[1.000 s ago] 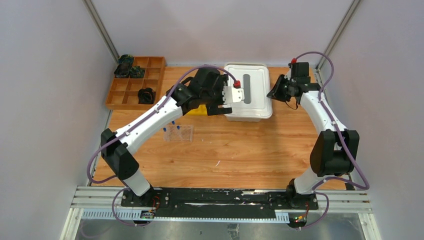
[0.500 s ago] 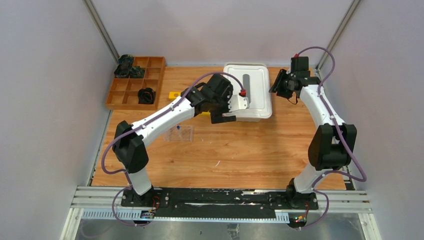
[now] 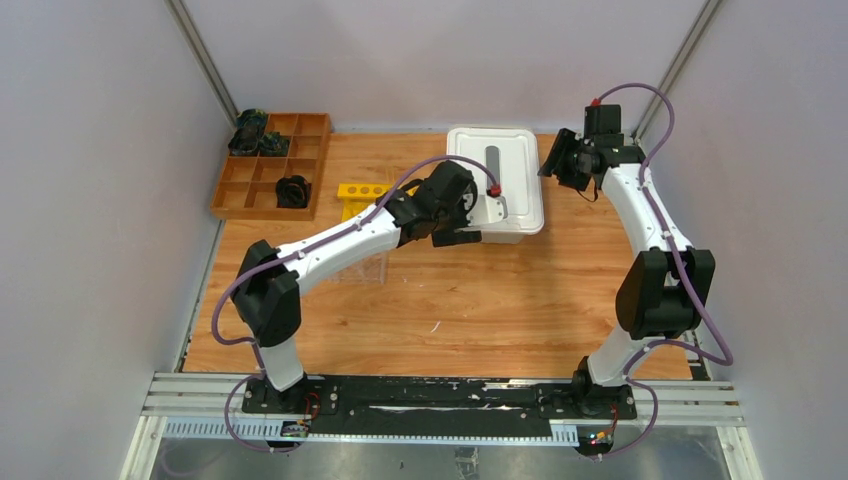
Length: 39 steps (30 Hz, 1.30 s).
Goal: Organize the chemistry lab equipment
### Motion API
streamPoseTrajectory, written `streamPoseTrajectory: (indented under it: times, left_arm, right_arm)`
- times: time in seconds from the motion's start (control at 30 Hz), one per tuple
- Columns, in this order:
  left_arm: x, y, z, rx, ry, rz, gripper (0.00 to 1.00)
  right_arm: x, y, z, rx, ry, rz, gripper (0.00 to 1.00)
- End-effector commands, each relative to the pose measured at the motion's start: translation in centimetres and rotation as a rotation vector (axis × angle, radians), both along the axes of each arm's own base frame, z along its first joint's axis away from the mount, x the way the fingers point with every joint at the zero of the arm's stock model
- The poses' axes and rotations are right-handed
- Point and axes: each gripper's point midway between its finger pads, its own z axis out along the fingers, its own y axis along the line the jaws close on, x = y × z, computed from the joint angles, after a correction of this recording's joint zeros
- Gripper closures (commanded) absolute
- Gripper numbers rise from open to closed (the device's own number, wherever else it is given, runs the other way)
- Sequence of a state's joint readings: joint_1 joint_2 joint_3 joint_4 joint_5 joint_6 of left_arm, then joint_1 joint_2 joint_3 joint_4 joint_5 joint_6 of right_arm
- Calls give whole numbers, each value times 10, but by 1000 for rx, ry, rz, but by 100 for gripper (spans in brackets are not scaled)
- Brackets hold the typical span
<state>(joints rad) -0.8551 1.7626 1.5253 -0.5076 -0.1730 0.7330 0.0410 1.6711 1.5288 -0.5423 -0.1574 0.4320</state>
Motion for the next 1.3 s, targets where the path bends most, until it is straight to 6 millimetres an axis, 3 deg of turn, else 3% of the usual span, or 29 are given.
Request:
streamPoseTrajectory:
  times: [0.0, 0.17, 0.37, 0.5, 0.77, 1.0, 1.2, 1.27]
  left_arm:
    - [22, -9, 18, -63, -108, 71, 0]
    - [32, -14, 33, -102, -169, 95, 0]
    - [40, -16, 37, -103, -197, 111, 0]
    - [47, -16, 41, -100, -227, 129, 0]
    - [60, -16, 69, -139, -245, 151, 0]
    - [32, -18, 69, -167, -57, 34, 0]
    - [-14, -17, 55, -201, 156, -119, 0]
    - [-20, -16, 46, -186, 162, -131, 0]
  right_arm:
    - [-1, 5, 16, 8, -28, 38, 41]
    - [-3, 9, 3, 17, 5, 64, 40]
    - [-3, 11, -6, 19, 30, 74, 40]
    - [-4, 8, -4, 6, 23, 72, 40]
    - [1, 7, -5, -4, 23, 71, 42]
    - [9, 5, 5, -18, -4, 63, 45]
    - [33, 6, -7, -9, 16, 51, 48]
    - [43, 6, -14, -8, 27, 44, 48]
